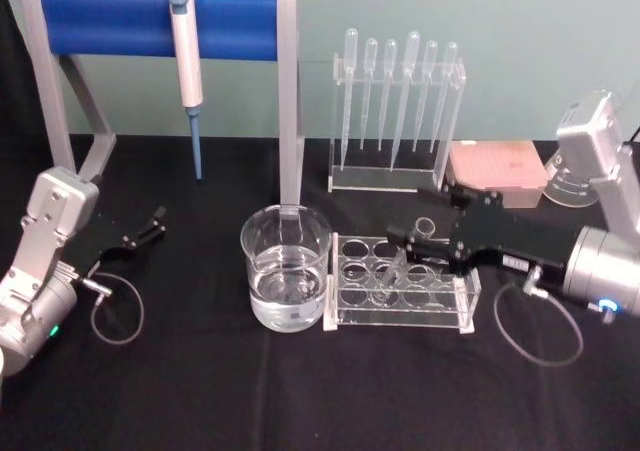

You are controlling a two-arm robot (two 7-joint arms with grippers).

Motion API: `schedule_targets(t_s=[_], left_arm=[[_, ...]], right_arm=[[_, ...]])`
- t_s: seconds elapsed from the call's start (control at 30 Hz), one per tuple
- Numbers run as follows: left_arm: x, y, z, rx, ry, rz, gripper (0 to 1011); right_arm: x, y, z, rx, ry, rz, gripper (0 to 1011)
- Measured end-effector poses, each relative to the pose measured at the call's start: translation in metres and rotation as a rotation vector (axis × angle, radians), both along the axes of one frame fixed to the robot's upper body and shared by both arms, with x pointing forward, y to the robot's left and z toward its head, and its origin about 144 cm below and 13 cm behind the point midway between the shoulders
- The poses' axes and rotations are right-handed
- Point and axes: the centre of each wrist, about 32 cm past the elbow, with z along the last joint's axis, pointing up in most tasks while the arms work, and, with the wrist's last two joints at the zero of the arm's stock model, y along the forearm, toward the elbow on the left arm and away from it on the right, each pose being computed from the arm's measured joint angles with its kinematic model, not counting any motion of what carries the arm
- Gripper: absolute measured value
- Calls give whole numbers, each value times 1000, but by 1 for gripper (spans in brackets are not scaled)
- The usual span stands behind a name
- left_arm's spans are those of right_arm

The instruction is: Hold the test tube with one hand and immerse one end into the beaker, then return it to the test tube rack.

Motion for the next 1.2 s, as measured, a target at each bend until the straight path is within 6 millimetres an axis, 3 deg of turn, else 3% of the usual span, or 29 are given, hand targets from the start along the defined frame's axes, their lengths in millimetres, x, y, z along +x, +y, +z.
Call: schedule_targets(t_s=[0.27, 0.5, 0.6, 0.87, 1.2], left_arm=[[0, 0, 0, 0, 0, 0, 1000], [0, 0, 0, 0, 0, 0, 1000], [0, 0, 0, 0, 0, 0, 1000], [0, 0, 0, 0, 0, 0, 1000], [0, 0, 0, 0, 0, 0, 1000]], right_arm=[[-14, -7, 25, 77, -111, -85, 985], [-28, -14, 26, 129, -170, -262, 1002], [-39, -15, 14, 138, -200, -468, 1002], [-51, -15, -19, 140, -185, -780, 1002], [-53, -16, -54, 113, -130, -882, 1002]])
